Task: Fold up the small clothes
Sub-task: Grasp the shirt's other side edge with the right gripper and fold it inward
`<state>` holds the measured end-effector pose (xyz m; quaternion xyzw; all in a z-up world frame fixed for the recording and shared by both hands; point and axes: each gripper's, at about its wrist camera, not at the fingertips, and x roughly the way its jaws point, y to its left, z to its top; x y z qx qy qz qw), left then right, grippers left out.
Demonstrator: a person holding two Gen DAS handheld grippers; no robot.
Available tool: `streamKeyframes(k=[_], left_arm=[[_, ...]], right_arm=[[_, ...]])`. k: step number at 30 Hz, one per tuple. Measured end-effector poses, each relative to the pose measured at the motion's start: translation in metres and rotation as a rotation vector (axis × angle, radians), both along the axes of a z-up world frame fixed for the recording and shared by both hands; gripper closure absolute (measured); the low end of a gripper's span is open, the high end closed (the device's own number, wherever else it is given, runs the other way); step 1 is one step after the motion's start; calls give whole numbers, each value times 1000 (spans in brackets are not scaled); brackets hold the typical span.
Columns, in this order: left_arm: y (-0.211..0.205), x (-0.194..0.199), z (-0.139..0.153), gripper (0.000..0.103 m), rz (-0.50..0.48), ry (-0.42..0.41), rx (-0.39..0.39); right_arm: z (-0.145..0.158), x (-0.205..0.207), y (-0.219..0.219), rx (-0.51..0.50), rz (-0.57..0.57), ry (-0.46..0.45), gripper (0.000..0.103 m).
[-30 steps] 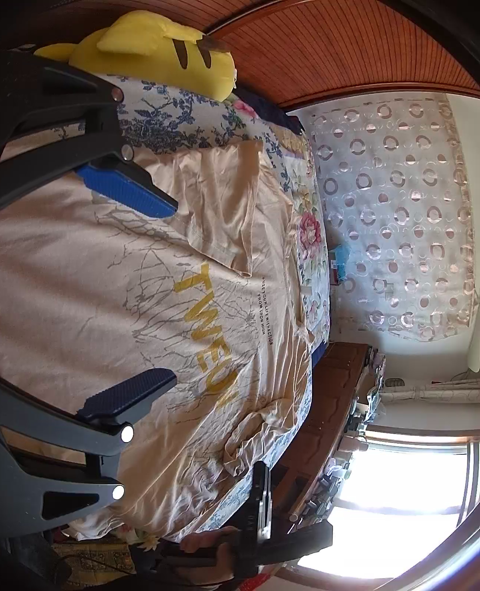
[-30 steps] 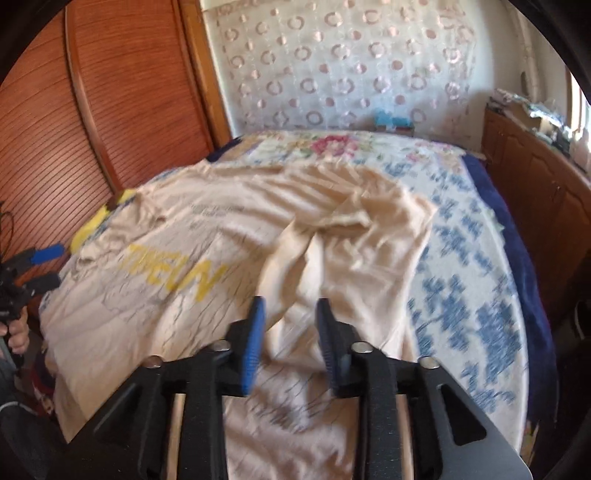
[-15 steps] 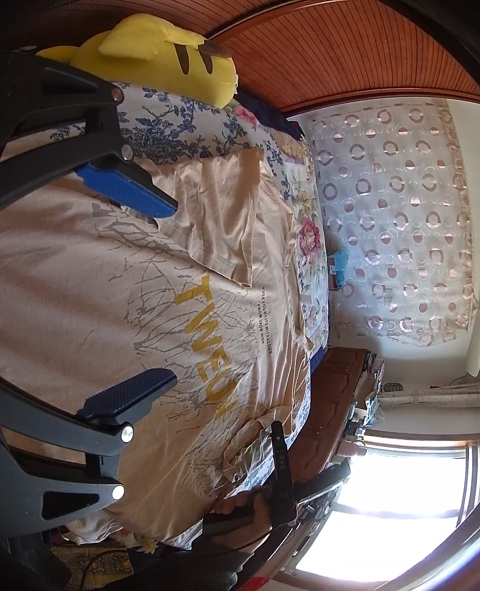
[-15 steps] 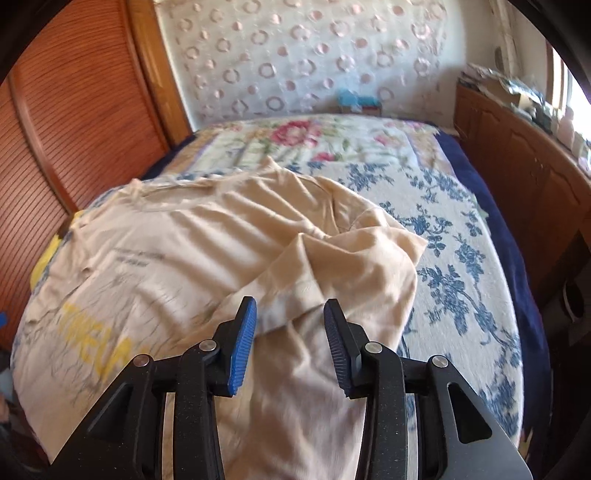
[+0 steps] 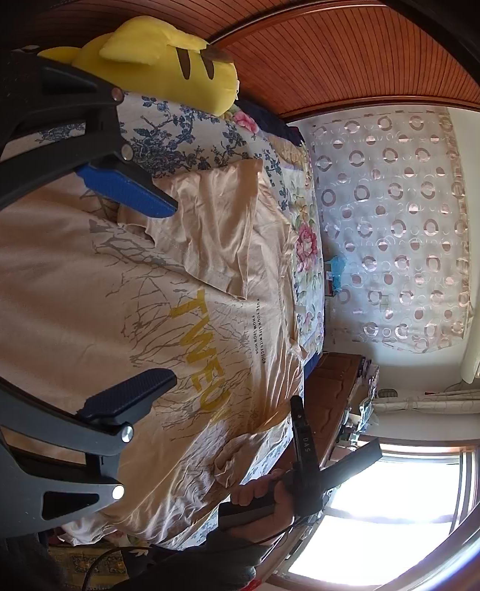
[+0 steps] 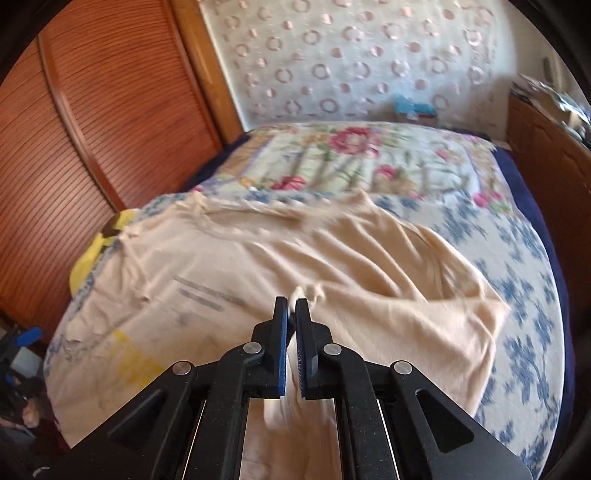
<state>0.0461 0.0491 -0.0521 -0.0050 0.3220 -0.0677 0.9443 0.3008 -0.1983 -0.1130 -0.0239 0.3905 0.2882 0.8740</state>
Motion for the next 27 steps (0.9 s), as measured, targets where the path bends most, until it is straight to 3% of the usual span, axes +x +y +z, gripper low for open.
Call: streamKeyframes(k=[1, 2, 4, 13, 19, 27], left_arm=[[1, 1, 0, 19, 0, -2, 2], [1, 3, 1, 19, 1, -3, 4], [5, 6, 2, 19, 4, -5, 2], [21, 25, 1, 19, 43, -7, 6], [33, 37, -1, 19, 69, -2, 25], [54, 71, -7, 19, 99, 27, 48]], right_arm=[[2, 1, 6, -4, 7, -3, 90], [5, 0, 10, -12, 17, -9, 72], [10, -2, 14, -32, 6, -38, 58], [6, -4, -41, -145, -125, -98, 55], [-12, -1, -87, -150, -207, -66, 46], [-33, 13, -115, -162, -252, -13, 45]])
